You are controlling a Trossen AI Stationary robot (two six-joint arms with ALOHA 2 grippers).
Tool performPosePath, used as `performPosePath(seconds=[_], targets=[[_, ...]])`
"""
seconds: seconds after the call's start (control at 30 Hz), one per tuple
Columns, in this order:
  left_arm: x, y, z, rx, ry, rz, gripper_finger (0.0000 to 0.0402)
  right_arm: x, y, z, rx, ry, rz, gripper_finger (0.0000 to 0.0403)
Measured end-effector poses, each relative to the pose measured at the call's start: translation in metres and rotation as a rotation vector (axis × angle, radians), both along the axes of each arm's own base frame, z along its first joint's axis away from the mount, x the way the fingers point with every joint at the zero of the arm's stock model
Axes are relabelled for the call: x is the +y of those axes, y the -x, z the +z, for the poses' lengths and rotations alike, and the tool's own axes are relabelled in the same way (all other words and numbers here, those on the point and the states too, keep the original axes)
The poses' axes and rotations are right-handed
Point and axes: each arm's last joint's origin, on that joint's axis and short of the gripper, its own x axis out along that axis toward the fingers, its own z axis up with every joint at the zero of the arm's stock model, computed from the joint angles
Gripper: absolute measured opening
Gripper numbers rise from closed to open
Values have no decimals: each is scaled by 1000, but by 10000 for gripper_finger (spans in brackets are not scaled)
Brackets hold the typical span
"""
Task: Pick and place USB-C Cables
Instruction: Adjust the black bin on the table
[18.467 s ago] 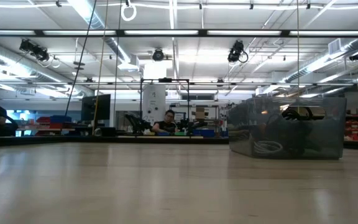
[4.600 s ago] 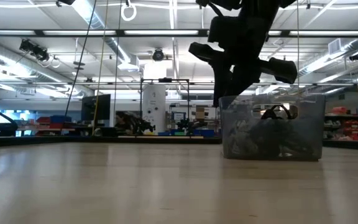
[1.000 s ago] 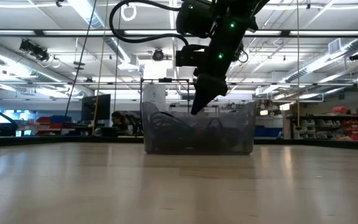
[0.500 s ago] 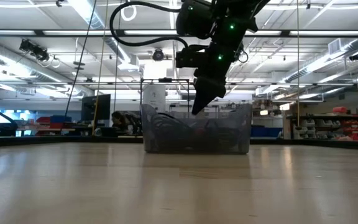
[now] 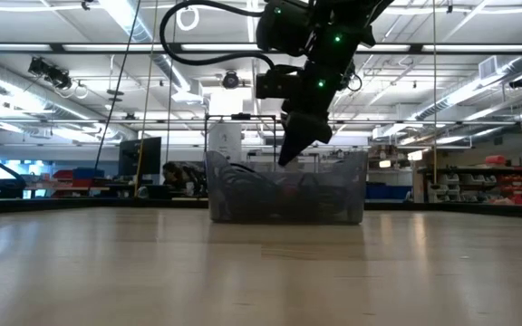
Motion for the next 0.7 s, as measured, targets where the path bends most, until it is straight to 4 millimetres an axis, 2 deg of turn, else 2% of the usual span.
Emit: performPosePath(seconds=[0.53,0.7], targets=[[0,0,0,0,0,0,192,0,-1,1,-11,0,0,5],[0,0,0,0,0,0,192,0,-1,1,-13,-1,-2,24]])
